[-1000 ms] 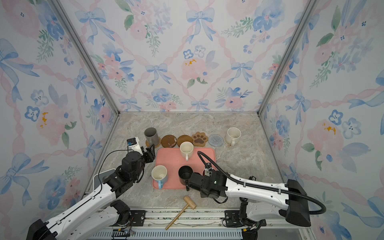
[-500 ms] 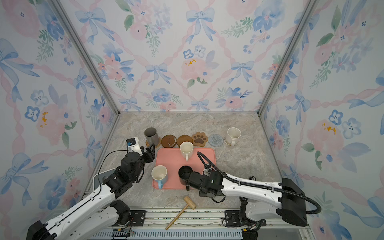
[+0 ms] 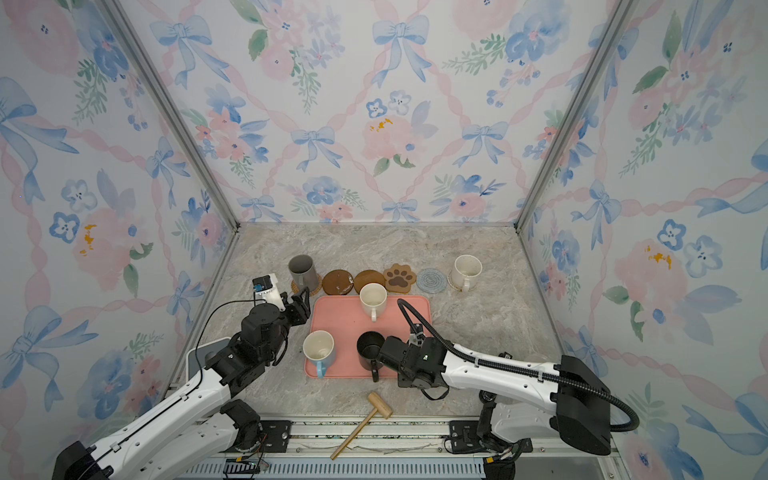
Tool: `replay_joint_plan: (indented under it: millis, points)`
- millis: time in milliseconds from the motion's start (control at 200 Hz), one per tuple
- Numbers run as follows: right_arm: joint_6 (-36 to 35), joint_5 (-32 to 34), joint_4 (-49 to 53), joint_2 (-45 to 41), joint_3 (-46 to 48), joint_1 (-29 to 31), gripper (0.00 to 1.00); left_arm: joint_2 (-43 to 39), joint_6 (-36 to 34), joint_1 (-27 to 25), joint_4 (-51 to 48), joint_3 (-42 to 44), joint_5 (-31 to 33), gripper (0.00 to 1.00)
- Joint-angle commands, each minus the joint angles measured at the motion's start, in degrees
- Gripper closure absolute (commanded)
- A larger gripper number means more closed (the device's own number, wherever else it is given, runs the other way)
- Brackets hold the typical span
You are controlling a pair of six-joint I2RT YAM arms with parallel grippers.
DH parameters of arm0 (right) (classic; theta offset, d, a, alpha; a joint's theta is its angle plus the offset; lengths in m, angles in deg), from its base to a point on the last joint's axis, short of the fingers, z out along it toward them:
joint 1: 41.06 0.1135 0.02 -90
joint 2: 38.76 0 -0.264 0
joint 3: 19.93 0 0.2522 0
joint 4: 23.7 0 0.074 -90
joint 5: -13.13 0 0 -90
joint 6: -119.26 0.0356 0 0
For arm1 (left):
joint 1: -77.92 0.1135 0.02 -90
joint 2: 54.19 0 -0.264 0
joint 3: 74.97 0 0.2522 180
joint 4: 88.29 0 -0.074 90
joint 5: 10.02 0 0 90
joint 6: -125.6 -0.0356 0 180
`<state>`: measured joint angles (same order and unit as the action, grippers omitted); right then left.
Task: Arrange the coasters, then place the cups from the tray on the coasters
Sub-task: 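Lower the right gripper into the red-lined mug and close on its rim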
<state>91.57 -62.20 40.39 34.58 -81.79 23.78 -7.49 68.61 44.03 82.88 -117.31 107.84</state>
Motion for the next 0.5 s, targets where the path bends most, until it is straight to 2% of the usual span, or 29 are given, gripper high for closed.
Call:
replay_joint_plan:
  millis: [0,495]
  points:
    - [-1.4,-0.1,-1.1,0.5,1.1,-1.2,0.48,-0.4,-1.3,-0.3,0.8,0.3,0.1,0.36]
    - [-2.9,-1.3,-3.8,2.6,2.5,-4.4,0.51,0.1,-1.9,-0.2,0.3,-0.1,1.1,0.36]
